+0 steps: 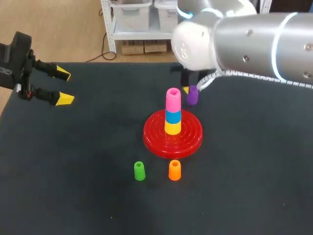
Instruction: Pick up and stack the cylinders on the red base in this order: pink,purple,orange,green
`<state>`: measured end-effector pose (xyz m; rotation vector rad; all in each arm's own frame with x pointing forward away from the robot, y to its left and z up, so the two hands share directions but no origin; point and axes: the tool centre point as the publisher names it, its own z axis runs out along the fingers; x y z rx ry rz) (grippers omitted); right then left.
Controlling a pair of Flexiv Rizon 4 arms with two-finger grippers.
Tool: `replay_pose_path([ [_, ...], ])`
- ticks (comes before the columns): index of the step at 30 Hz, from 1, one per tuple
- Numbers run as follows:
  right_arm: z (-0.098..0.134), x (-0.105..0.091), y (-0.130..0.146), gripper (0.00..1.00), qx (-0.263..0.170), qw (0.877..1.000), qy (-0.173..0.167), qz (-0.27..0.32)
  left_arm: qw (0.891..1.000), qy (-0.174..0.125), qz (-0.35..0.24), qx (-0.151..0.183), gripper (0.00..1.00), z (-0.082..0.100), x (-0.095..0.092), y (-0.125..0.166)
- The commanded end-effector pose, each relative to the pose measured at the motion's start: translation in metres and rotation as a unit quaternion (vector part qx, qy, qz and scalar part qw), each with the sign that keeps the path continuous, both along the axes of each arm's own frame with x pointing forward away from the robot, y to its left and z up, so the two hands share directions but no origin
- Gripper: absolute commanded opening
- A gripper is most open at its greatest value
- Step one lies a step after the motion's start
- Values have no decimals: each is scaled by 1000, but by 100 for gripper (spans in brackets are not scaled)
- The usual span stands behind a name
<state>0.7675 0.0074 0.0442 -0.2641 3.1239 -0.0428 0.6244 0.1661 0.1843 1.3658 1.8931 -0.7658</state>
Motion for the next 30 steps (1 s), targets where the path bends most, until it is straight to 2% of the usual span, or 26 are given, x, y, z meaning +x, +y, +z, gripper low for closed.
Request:
replay_pose_path([
  [1, 53, -1, 5, 0, -7, 1000, 5, 6, 1000, -1, 0, -1, 100, -1, 0, 0],
  [7, 122, -2, 17, 0, 7, 998, 13, 54, 1000, -1, 0, -1, 100, -1, 0, 0],
  [13, 163, -29, 33, 0, 40, 990, 35, 129, 1000, -1, 0, -1, 100, -1, 0, 0],
  [18, 183, -55, 44, 0, 49, 981, 40, 181, 1000, -1, 0, -1, 100, -1, 0, 0],
  [20, 188, -65, 47, 0, 40, 978, 33, 201, 1000, -1, 0, -1, 100, -1, 0, 0],
  [30, 183, -102, 56, 0, 14, 962, 34, 271, 1000, -1, 0, -1, 100, -1, 0, 0],
])
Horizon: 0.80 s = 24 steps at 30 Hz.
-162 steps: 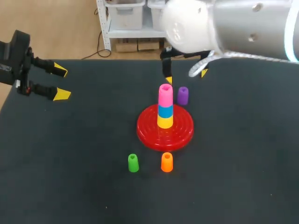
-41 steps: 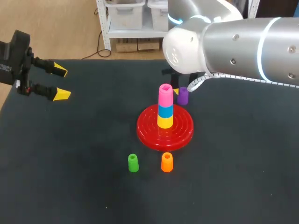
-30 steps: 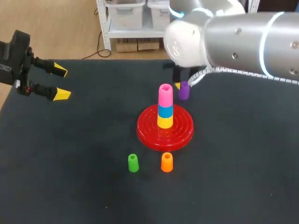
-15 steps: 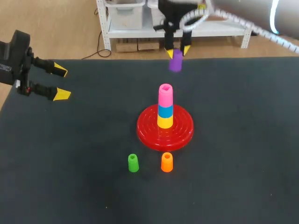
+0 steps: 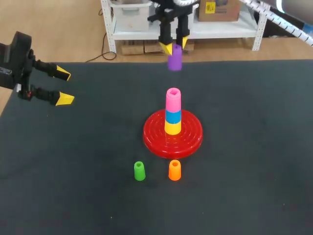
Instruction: Pick up and stack the cylinders on the red base in this order: pink,purple,orange,green
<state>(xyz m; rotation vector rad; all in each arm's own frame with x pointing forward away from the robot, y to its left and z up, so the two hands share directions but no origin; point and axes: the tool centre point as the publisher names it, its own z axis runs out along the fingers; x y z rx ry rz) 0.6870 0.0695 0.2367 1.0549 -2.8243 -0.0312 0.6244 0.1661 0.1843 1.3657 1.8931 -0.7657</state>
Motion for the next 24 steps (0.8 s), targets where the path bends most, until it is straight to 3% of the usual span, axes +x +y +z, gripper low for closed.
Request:
replay_pose_path([
  [1, -11, -24, -6, 0, 8, 999, -35, 3, 1000, -1, 0, -1, 100, -1, 0, 0],
  [8, -15, -30, -12, 0, 27, 999, -18, -21, 1000, -1, 0, -1, 100, -1, 0, 0],
  [24, -15, -30, -12, 0, 27, 999, -18, -21, 1000, -1, 0, -1, 100, -1, 0, 0],
])
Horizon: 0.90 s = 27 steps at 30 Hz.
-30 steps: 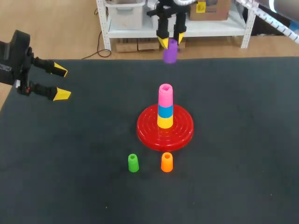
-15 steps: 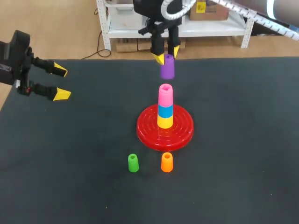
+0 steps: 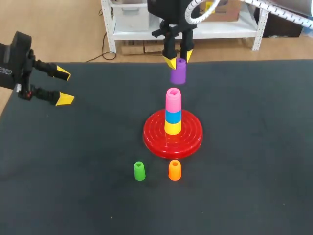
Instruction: Pick up and stack the cylinders on the red base in this order: pink,purple,orange,green
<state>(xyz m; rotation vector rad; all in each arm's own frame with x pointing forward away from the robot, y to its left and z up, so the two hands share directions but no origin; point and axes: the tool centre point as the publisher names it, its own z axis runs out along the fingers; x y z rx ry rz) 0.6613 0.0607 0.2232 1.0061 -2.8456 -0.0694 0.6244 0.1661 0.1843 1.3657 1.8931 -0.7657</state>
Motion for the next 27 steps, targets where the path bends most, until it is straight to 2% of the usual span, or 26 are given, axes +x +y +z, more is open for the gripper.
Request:
replay_pose_path([
  [1, -1, -5, -3, 0, 15, 1000, -20, -3, 1000, -1, 0, -1, 100, -1, 0, 0],
  [7, -1, -5, -3, 0, 15, 1000, -20, -3, 1000, -1, 0, -1, 100, -1, 0, 0],
  [14, -14, -20, 3, 0, -13, 999, -26, 25, 1000, -1, 0, -1, 100, -1, 0, 0],
  [19, -17, -22, 6, 0, -13, 999, -23, 25, 1000, -1, 0, -1, 100, -1, 0, 0],
  [27, -23, -24, 8, 0, -38, 998, -24, 31, 1000, -1, 0, -1, 100, -1, 0, 0],
])
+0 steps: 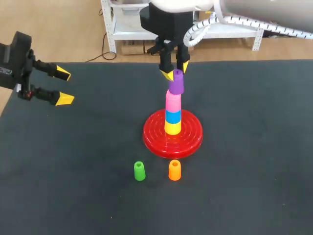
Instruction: Pick up and stack the cylinders on the red base in this order: pink,purple,orange,green
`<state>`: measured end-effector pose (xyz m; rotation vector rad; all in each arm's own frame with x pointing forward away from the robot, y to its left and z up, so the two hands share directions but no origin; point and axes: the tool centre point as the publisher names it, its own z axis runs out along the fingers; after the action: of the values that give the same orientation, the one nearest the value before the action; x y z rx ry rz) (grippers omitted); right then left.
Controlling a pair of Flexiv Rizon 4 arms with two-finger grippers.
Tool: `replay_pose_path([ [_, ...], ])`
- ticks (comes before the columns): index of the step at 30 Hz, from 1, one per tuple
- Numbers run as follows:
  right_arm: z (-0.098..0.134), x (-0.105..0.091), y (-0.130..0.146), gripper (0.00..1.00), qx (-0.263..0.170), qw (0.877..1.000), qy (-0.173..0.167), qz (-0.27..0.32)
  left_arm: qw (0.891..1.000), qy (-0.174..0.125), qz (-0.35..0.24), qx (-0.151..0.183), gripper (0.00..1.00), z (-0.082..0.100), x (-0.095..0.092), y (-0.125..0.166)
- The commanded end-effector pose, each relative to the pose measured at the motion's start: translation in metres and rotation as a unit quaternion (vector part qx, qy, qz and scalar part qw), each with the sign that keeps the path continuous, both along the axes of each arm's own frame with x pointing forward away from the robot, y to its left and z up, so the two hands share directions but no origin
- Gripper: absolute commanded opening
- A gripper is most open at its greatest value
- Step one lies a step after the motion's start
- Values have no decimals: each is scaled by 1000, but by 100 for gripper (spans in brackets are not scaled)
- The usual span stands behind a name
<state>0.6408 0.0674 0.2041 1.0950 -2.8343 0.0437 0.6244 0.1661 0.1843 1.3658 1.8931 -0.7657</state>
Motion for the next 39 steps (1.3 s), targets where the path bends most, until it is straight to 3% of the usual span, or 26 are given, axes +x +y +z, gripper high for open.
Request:
replay_pose_path([
  [1, -4, -3, 2, 0, -9, 1000, 0, 2, 1000, -1, 0, -1, 100, -1, 0, 0],
  [12, -11, -6, 2, 0, -17, 1000, 3, 0, 1000, -1, 0, -1, 100, -1, 0, 0],
  [22, -6, 3, 7, 0, -5, 1000, -15, -13, 1000, -1, 0, -1, 100, -1, 0, 0],
  [39, -22, 0, 2, 0, -16, 1000, -12, -23, 1000, -1, 0, -1, 100, -1, 0, 0],
])
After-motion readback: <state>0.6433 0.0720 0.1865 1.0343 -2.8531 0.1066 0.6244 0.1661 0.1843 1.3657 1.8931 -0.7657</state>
